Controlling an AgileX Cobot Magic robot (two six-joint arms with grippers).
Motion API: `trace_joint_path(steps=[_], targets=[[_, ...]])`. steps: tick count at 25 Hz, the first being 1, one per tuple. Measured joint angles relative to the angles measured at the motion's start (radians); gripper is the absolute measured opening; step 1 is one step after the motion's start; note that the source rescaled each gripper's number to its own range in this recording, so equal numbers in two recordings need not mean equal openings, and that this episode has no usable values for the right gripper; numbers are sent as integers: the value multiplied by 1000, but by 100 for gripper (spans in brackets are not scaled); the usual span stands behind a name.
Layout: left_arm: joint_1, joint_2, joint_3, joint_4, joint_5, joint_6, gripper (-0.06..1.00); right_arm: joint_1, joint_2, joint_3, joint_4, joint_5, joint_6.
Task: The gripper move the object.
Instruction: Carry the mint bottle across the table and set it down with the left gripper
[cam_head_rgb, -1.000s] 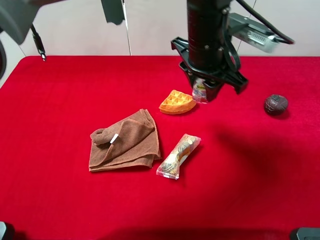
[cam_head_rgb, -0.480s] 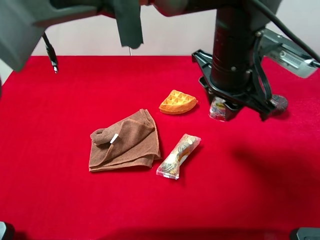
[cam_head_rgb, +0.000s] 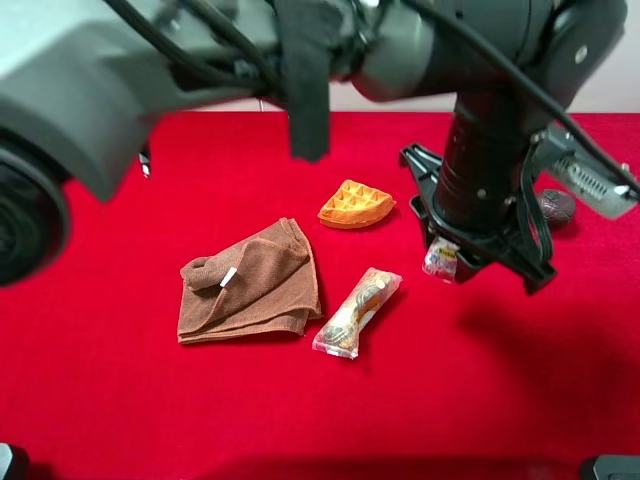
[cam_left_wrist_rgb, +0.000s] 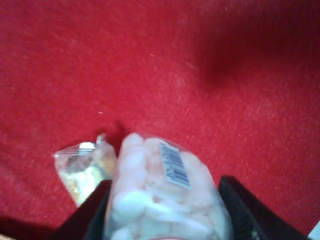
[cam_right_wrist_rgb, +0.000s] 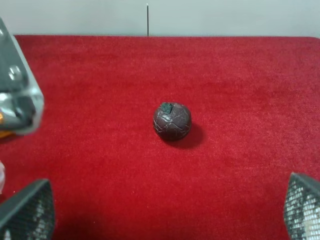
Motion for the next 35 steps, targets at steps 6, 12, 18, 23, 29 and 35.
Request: trace_joint_path(steps=[6,12,18,23,29,35], targets=[[-17,58,0,-3,-20,-1,0,0,0,0,0,0,0],[-20,112,0,-16,-76,-1,0,0,0,0,0,0,0],[-20,145,0,-16,-103,-1,0,0,0,0,0,0,0],[-20,166,0,-16,-131,-1,0,0,0,0,0,0,0],[-20,185,0,-24,-147,-1,0,0,0,0,0,0,0],[-20,189,0,-25,-149,-1,17,0,0,0,0,0,0]])
